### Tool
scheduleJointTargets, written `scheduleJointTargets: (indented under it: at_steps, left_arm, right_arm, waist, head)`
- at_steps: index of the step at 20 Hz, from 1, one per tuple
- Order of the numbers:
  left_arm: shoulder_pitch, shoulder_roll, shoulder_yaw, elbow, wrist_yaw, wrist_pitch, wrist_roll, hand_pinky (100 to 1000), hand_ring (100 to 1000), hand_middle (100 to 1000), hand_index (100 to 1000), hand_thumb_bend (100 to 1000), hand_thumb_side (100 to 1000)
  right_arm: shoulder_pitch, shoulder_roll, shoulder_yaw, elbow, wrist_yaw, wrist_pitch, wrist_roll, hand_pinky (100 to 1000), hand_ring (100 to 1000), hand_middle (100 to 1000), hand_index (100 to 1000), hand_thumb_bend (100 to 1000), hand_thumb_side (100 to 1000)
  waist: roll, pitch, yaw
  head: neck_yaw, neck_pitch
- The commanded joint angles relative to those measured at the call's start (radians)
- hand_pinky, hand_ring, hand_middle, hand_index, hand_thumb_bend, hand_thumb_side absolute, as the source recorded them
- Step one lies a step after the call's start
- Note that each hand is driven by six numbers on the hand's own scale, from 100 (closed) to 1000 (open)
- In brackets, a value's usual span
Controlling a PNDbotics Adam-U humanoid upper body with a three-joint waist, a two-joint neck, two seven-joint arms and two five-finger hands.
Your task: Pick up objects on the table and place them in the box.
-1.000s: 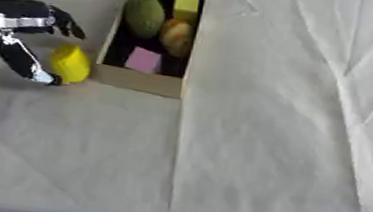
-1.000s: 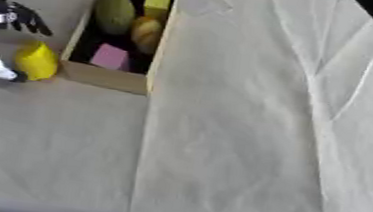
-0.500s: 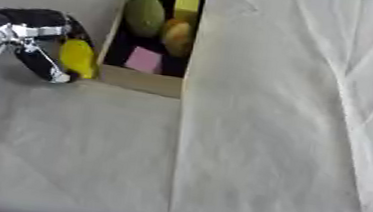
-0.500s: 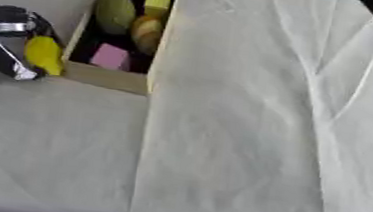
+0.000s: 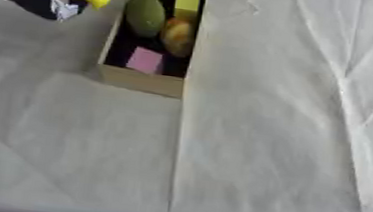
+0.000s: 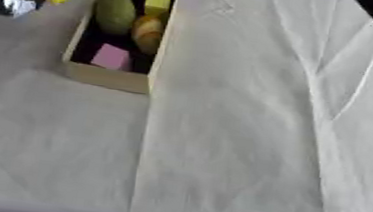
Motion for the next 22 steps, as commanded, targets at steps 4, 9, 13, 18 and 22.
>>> scheduleJointTargets:
  at_steps: [4,9,13,18,22]
  left_arm:
    - [-0.079,-0.067,0.014,-0.029,0.025,0.032,0.027,689,676,632,745,100,100]
    - [-0.088,-0.137,-0.011,0.027,0.054,0.029,0.052,690,672,628,745,100,100]
    - [-0.07,-0.162,-0.034,0.103,0.046,0.014,0.046,696,683,639,751,100,100]
    - [-0.042,-0.174,-0.046,0.182,0.013,-0.01,0.02,736,735,696,807,163,117]
    - [-0.03,-0.173,-0.042,0.23,-0.019,-0.038,-0.014,796,805,763,882,251,290]
  right_arm:
    - [-0.026,-0.032,-0.017,-0.017,-0.012,-0.009,-0.001,891,758,685,787,100,711]
    - [-0.039,-0.026,-0.013,-0.017,-0.017,-0.008,0.003,892,758,684,786,100,712]
    - [-0.043,-0.024,-0.014,-0.017,-0.019,-0.007,0.004,892,759,684,786,100,711]
    - [-0.045,-0.022,-0.016,-0.017,-0.024,-0.006,0.002,893,759,684,786,100,712]
    - [-0.045,-0.022,-0.017,-0.017,-0.024,-0.005,0.003,892,759,684,786,100,711]
  waist:
    - [0.001,-0.021,-0.01]
    - [0.001,-0.015,-0.024]
    - [0.004,-0.013,-0.031]
    - [0.006,-0.013,-0.032]
    - [0.006,-0.013,-0.03]
  head:
    - [-0.002,0.004]
    - [0.001,0.004]
    - [-0.003,0.004]
    - [-0.01,0.004]
    - [-0.014,0.004]
